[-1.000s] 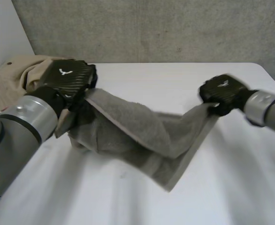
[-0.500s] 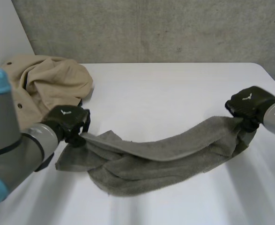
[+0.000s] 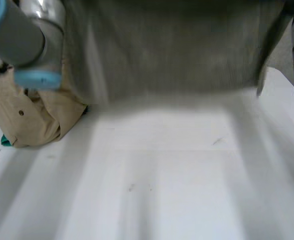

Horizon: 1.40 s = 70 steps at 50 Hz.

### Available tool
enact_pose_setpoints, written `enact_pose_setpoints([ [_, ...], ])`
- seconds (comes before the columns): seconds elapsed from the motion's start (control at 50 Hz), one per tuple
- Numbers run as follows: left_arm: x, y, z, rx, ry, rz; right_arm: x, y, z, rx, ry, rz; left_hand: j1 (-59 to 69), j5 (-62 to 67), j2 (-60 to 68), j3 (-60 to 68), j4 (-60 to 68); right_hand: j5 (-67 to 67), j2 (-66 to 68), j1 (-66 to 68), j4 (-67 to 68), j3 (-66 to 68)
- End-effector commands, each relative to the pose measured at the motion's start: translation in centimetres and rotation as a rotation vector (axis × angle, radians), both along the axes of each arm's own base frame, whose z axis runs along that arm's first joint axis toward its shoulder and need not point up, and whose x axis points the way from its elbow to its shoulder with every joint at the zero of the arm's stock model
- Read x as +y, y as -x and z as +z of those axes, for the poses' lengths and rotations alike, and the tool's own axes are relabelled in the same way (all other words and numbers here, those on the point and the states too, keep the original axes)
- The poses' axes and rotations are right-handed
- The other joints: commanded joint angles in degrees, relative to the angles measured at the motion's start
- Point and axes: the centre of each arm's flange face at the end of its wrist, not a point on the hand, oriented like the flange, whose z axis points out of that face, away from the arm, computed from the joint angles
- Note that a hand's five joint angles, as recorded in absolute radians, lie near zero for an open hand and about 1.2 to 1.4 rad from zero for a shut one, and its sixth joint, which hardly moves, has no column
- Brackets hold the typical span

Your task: Fold the laundry.

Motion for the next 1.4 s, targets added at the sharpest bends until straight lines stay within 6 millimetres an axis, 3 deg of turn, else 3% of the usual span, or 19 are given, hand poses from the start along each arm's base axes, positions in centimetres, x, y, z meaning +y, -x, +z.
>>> enact_pose_setpoints([
  [0.02, 0.1, -0.3, 1.3, 0.058, 0.051, -0.014, 1.2, -0.3, 1.9, -0.024, 0.062, 0.017, 14.1, 13.7, 11.4, 11.6, 11.2, 13.2, 12.3, 16.4, 11.3, 11.5],
  [0.14, -0.2, -0.3, -4.2, 0.011, -0.107, -0.036, 1.1, 0.0, -1.2, -0.004, -0.115, 0.031, 14.1, 13.7, 11.4, 11.6, 11.2, 13.2, 12.3, 16.4, 11.3, 11.5],
  [0.24, 0.0, -0.3, -10.4, -0.051, -0.267, -0.038, 0.7, -0.2, -8.0, 0.024, -0.374, 0.075, 14.1, 13.7, 11.4, 11.6, 11.2, 13.2, 12.3, 16.4, 11.3, 11.5],
  [0.3, 0.2, -0.2, -14.5, -0.094, -0.369, -0.038, 0.8, -0.4, -10.7, 0.042, -0.457, 0.103, 14.1, 13.7, 11.4, 11.6, 11.2, 13.2, 12.3, 16.4, 11.3, 11.5],
  [0.32, 0.3, -0.1, -17.3, -0.127, -0.431, -0.038, 0.8, -0.6, -12.8, 0.055, -0.520, 0.112, 14.1, 13.7, 11.4, 11.6, 11.2, 13.2, 12.3, 16.4, 11.3, 11.5],
  [0.4, 0.7, -0.2, -22.7, -0.178, -0.560, -0.036, 1.3, -0.5, -17.5, 0.072, -0.680, 0.114, 14.1, 13.7, 11.4, 11.6, 11.2, 13.2, 12.3, 16.4, 11.3, 11.5],
  [0.46, 1.6, -0.2, -24.7, -0.206, -0.617, -0.042, 2.3, -0.2, -19.8, 0.068, -0.798, 0.115, 14.1, 13.7, 11.4, 11.6, 11.2, 13.2, 12.3, 16.4, 11.3, 11.5],
  [0.56, 4.5, -0.9, -27.7, -0.271, -0.720, -0.051, 3.1, 2.1, -21.2, -0.031, -0.966, 0.082, 14.1, 13.7, 11.4, 11.6, 11.2, 13.2, 12.3, 16.4, 11.3, 11.5],
  [0.68, 6.2, -2.0, -27.3, -0.280, -0.746, -0.044, 5.1, 3.9, -21.1, -0.105, -1.142, 0.098, 12.6, 12.2, 9.9, 10.2, 9.8, 13.2, 12.3, 16.4, 11.3, 11.5],
  [0.7, 6.2, -2.3, -27.4, -0.277, -0.750, -0.039, 5.6, 4.3, -20.8, -0.111, -1.167, 0.118, -1.9, -2.3, -4.6, -4.3, -4.7, 13.2, 12.3, 16.4, 11.3, 11.5],
  [0.74, 5.9, -2.5, -27.4, -0.272, -0.746, -0.032, 5.9, 4.6, -20.3, -0.117, -1.173, 0.140, -12.5, -12.8, -15.1, -14.9, -15.3, 13.2, 12.3, 16.4, 11.3, 11.5],
  [0.92, 0.8, -5.5, -29.5, -0.240, -0.760, 0.054, 6.4, 4.8, -19.2, -0.123, -1.154, 0.188, -21.9, -22.3, -24.6, -24.3, -24.7, 13.2, 12.3, 16.4, 11.3, 11.5],
  [1.02, 0.3, -5.4, -29.7, -0.253, -0.774, 0.013, 6.4, 4.9, -19.4, -0.123, -1.157, 0.182, -10.3, -10.7, -13.0, -12.8, -13.2, 13.2, 12.3, 16.4, 11.3, 11.5],
  [1.08, 0.7, -5.5, -29.9, -0.258, -0.791, 0.007, 6.4, 4.9, -19.4, -0.122, -1.157, 0.182, 14.0, 13.6, 11.3, 11.5, 11.1, 13.2, 12.3, 16.4, 11.3, 11.5],
  [1.14, 1.1, -5.6, -29.6, -0.260, -0.796, 0.008, 6.4, 5.0, -19.2, -0.124, -1.154, 0.176, 14.1, 13.7, 11.4, 11.6, 11.2, 13.2, 12.3, 16.4, 11.3, 11.5],
  [1.22, 3.3, -5.8, -25.1, -0.236, -0.744, 0.000, 6.1, 5.2, -18.7, -0.122, -1.139, 0.168, 14.1, 13.7, 11.4, 11.6, 11.2, 13.2, 12.3, 16.4, 11.3, 11.5],
  [1.26, 4.3, -6.0, -23.8, -0.235, -0.730, -0.002, 6.1, 5.4, -18.3, -0.113, -1.130, 0.158, 14.1, 13.7, 11.4, 11.6, 11.2, 13.2, 12.3, 16.4, 11.3, 11.5],
  [1.36, 8.5, -6.1, -20.0, -0.248, -0.698, -0.031, 8.4, 5.9, -14.1, 0.025, -1.089, 0.112, 14.1, 13.7, 11.4, 11.6, 11.2, 13.2, 12.3, 16.4, 11.3, 11.5],
  [1.4, 11.0, -6.5, -18.5, -0.267, -0.725, -0.047, 9.4, 6.2, -13.0, 0.082, -1.103, 0.087, 14.1, 13.7, 11.4, 11.6, 11.2, 13.2, 12.3, 16.4, 11.3, 11.5],
])
